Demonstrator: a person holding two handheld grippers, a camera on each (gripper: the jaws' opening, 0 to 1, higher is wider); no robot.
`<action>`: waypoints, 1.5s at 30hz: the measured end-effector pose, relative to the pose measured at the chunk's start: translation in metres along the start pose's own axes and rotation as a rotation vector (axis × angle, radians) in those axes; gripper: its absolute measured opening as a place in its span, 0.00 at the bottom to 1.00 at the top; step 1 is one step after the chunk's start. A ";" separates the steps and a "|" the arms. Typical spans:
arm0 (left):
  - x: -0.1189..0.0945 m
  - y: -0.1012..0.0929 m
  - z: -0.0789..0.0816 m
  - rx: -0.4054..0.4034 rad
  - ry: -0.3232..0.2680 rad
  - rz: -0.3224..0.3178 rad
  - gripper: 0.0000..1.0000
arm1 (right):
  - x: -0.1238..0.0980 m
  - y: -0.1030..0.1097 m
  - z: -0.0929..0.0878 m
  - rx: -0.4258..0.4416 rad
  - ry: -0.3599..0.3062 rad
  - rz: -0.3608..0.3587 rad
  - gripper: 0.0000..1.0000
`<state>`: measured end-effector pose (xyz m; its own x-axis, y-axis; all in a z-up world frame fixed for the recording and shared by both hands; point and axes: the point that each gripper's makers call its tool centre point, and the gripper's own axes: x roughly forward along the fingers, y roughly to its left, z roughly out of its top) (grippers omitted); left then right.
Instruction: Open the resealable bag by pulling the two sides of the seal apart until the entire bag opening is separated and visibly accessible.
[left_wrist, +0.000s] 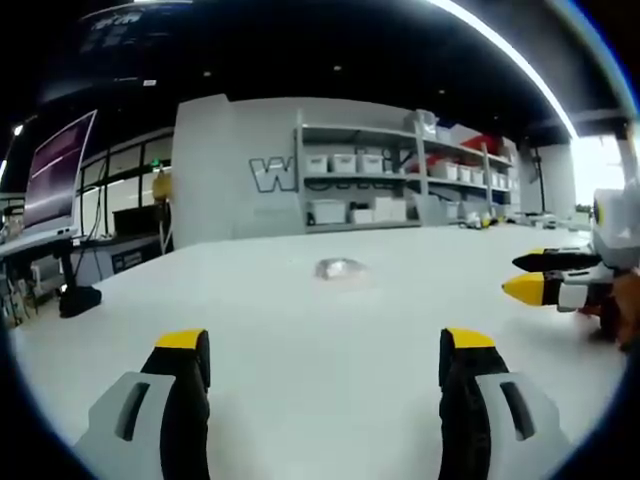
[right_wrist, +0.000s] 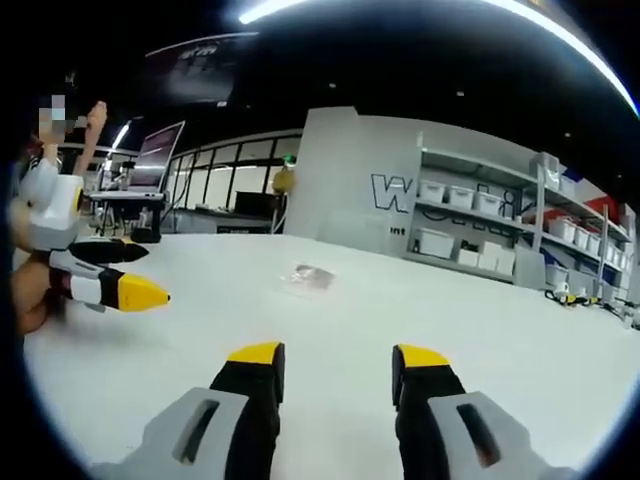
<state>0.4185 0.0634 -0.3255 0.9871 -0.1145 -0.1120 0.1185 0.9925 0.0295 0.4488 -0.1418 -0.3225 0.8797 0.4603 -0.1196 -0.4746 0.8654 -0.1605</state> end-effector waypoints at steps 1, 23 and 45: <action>0.000 0.000 0.000 -0.001 -0.001 0.001 0.94 | 0.000 0.000 0.000 0.000 0.001 0.000 0.42; 0.000 -0.002 0.000 0.000 0.001 -0.010 0.93 | 0.001 0.001 0.000 0.033 0.007 0.034 0.33; -0.002 -0.003 0.003 -0.004 -0.008 -0.017 0.92 | 0.005 -0.003 0.005 0.088 -0.010 0.053 0.28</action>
<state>0.4169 0.0606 -0.3227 0.9858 -0.1319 -0.1043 0.1350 0.9906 0.0238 0.4544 -0.1411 -0.3181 0.8537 0.5077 -0.1159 -0.5167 0.8535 -0.0675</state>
